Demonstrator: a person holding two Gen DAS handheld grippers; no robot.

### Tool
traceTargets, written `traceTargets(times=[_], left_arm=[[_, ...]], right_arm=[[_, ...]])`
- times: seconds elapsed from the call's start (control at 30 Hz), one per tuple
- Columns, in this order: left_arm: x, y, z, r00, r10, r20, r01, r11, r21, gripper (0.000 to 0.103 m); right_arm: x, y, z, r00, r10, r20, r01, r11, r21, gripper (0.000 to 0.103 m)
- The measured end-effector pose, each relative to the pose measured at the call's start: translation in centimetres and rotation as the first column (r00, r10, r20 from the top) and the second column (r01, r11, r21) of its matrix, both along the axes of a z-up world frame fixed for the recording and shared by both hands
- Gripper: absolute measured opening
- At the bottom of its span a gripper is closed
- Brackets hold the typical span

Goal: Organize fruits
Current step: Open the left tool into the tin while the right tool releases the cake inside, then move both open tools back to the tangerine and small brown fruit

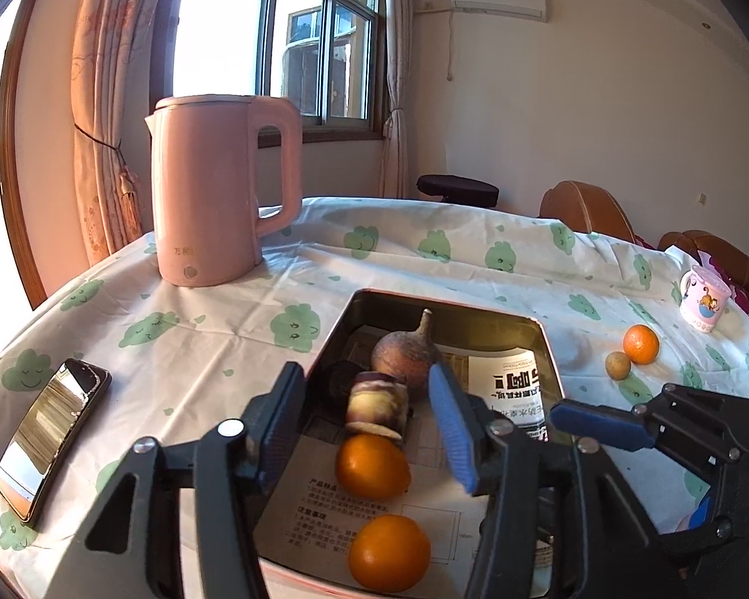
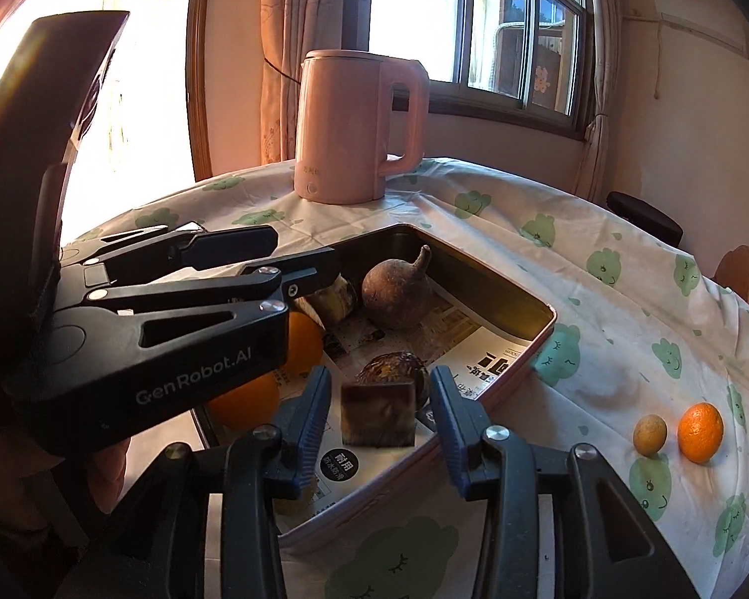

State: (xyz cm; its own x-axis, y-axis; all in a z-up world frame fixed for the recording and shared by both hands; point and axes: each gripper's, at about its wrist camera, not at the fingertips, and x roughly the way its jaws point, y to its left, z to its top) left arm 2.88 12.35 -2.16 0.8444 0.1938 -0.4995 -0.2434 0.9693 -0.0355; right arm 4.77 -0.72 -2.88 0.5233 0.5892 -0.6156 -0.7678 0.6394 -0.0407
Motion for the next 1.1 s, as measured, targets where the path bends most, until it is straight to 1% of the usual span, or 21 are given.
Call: traceTargets(times=[0.03, 0.07, 0.33, 0.53, 0.67, 0.73, 0.83, 0.9, 1.0, 1.07, 1.1], left_arm=[[-0.1, -0.1, 0.1, 1.000, 0.005, 0.006, -0.005, 1.000, 0.007, 0.067], [-0.2, -0.2, 0.1, 1.000, 0.005, 0.009, -0.005, 1.000, 0.010, 0.069], [-0.1, -0.7, 0.1, 1.000, -0.002, 0.006, 0.002, 1.000, 0.019, 0.069], [-0.2, -1.1, 0.2, 1.000, -0.010, 0.014, 0.010, 1.000, 0.012, 0.070], [-0.3, -2.3, 0.8, 0.999, -0.035, 0.036, 0.034, 0.999, 0.014, 0.071], [-0.1, -3.2, 1.3, 0.997, -0.052, 0.048, 0.051, 0.998, 0.026, 0.075], [0.3, -5.2, 2.0, 0.994, -0.091, 0.062, 0.087, 0.995, 0.054, 0.076], [0.9, -6.8, 2.4, 0.991, -0.119, 0.068, 0.114, 0.991, 0.071, 0.077], [2.1, -9.3, 2.5, 0.987, -0.149, 0.064, 0.142, 0.984, 0.103, 0.083], [3.1, -10.8, 2.4, 0.983, -0.176, 0.053, 0.169, 0.979, 0.112, 0.083], [3.6, -11.4, 2.3, 0.981, -0.187, 0.045, 0.181, 0.977, 0.115, 0.083]], right_arm=[[0.0, -0.2, 0.1, 1.000, -0.003, 0.004, 0.003, 1.000, 0.005, 0.054], [-0.1, -0.4, 0.2, 1.000, -0.004, 0.008, 0.004, 1.000, 0.011, 0.054], [0.5, -2.4, 0.6, 0.999, -0.041, 0.008, 0.041, 0.998, 0.042, 0.054], [0.7, -3.4, 0.7, 0.998, -0.058, 0.009, 0.057, 0.997, 0.057, 0.054], [0.9, -4.7, 1.1, 0.995, -0.091, 0.040, 0.089, 0.995, 0.049, 0.054], [1.5, -6.2, 1.5, 0.989, -0.135, 0.061, 0.132, 0.990, 0.044, 0.054], [3.5, -9.9, 2.3, 0.967, -0.245, 0.065, 0.241, 0.969, 0.057, 0.054], [5.3, -12.9, 2.8, 0.939, -0.341, 0.048, 0.337, 0.939, 0.074, 0.054], [7.8, -16.6, 3.1, 0.889, -0.458, 0.003, 0.456, 0.886, 0.089, 0.054], [9.2, -18.0, 3.0, 0.863, -0.505, -0.023, 0.505, 0.858, 0.088, 0.054], [9.8, -18.3, 2.8, 0.856, -0.515, -0.041, 0.517, 0.852, 0.087, 0.054]])
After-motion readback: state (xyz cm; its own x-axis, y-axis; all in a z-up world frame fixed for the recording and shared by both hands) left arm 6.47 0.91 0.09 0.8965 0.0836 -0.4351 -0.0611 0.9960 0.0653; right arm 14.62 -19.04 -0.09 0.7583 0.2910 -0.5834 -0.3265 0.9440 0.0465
